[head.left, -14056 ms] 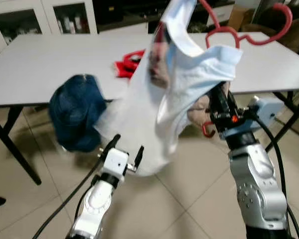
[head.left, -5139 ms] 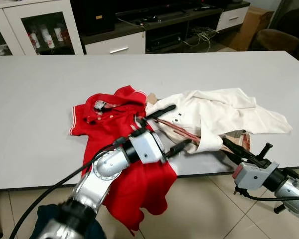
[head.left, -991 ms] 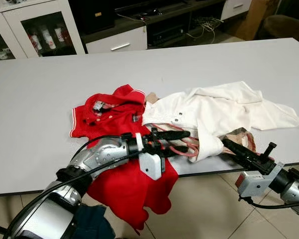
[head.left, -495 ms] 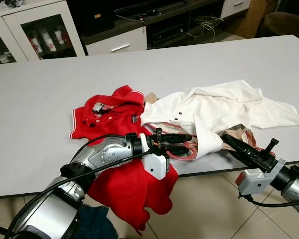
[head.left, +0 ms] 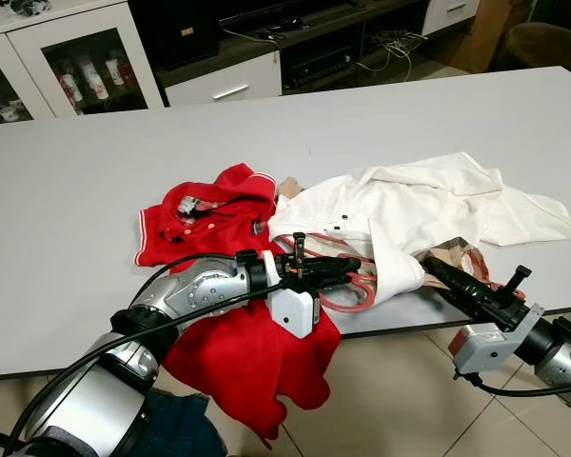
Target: Hang hanger
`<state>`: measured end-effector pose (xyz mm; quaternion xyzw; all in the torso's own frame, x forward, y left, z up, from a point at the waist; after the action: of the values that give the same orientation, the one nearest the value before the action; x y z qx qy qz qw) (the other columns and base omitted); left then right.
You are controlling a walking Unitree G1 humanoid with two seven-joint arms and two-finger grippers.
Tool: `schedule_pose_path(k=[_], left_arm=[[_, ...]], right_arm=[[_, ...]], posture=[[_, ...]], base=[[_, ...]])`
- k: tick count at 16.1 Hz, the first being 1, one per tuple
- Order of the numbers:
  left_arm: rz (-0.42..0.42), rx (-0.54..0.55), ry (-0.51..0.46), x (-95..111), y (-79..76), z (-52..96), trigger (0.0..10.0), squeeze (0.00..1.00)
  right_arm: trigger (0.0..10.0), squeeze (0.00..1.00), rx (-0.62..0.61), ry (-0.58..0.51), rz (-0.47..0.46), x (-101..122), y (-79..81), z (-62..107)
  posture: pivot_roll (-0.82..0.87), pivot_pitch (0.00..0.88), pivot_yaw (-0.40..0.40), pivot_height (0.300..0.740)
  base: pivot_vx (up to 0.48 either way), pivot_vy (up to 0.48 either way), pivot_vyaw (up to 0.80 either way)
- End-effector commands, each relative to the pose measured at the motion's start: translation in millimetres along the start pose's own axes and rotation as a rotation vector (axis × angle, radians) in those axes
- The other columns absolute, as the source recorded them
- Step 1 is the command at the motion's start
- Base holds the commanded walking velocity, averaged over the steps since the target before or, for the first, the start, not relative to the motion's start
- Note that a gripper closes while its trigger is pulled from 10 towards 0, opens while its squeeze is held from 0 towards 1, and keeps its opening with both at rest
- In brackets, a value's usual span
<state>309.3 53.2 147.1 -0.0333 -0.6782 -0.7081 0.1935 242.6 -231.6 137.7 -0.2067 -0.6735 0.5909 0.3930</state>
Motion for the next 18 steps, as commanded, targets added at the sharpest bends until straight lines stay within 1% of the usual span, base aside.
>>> schedule_pose_path(k=[1, 7, 8, 10, 12, 13, 14, 17, 18], left_arm=[[-0.002, -0.034, 0.018, -4.0, -1.4, 4.8, 0.0, 0.00], [-0.010, -0.027, 0.021, -4.4, 1.3, 3.9, 0.0, 0.00], [-0.009, -0.025, 0.023, -4.5, 1.3, 3.9, 0.0, 0.00], [-0.006, -0.024, 0.032, -5.5, 1.0, 3.8, 0.0, 0.00], [-0.006, -0.023, 0.039, -6.3, 1.1, 4.0, 0.0, 0.00], [-0.006, -0.020, 0.052, -7.9, 1.5, 4.4, 0.0, 0.00], [-0.006, -0.020, 0.061, -9.1, 1.5, 4.6, 0.0, 0.00], [-0.007, -0.018, 0.071, -10.1, 1.4, 3.8, 0.0, 0.00], [-0.007, -0.018, 0.072, -10.2, 1.5, 3.4, 0.0, 0.00]], right_arm=[[10.0, 0.00, -0.023, -0.009, 0.006, 3.1, -2.2, 0.5], [10.0, 0.00, -0.033, -0.010, 0.014, 3.5, -3.9, -1.8], [10.0, 1.00, -0.044, -0.007, -0.008, 3.0, -3.7, -1.8], [10.0, 1.00, -0.058, -0.002, -0.050, 2.0, -3.3, -1.0], [10.0, 1.00, -0.022, 0.027, -0.051, -2.2, 1.0, 1.3], [10.0, 0.37, -0.013, 0.072, -0.088, -8.8, 2.3, 6.4], [10.0, 0.00, -0.015, 0.088, -0.127, -11.0, 1.3, 8.8], [10.0, 0.00, -0.078, 0.086, -0.255, -9.4, -6.0, 12.6], [10.0, 0.02, -0.100, 0.088, -0.294, -8.9, -8.6, 13.6]], posture=[[0.01, 0.075, 0.140, 0.740], [0.01, 0.073, 0.134, 0.740], [0.01, 0.074, 0.133, 0.740], [0.01, 0.075, 0.133, 0.740], [0.01, 0.076, 0.133, 0.740], [0.01, 0.077, 0.132, 0.740], [0.01, 0.078, 0.132, 0.740], [0.01, 0.078, 0.131, 0.740], [0.01, 0.077, 0.130, 0.740]], base=[[0.000, 0.000, 0.00], [0.000, 0.000, 0.00], [0.000, 0.000, 0.00], [0.000, 0.000, 0.00], [0.000, 0.000, 0.00], [0.000, 0.000, 0.00], [0.000, 0.000, 0.00], [0.000, 0.000, 0.00], [0.000, 0.000, 0.00]])
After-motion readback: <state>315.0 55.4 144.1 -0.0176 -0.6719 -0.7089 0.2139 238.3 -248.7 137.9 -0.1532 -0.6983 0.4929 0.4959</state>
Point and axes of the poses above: a point about 5 cm out from each wrist's last joint towards the gripper, its own z axis pointing back from the gripper into the wrist, its own x axis along the axis of the wrist's last joint, y = z × x, the point moved 1 cm from there along -z, pointing out of the wrist towards the gripper, and after that the axes turned 4 degrees about -z, right-handed, at the moved point
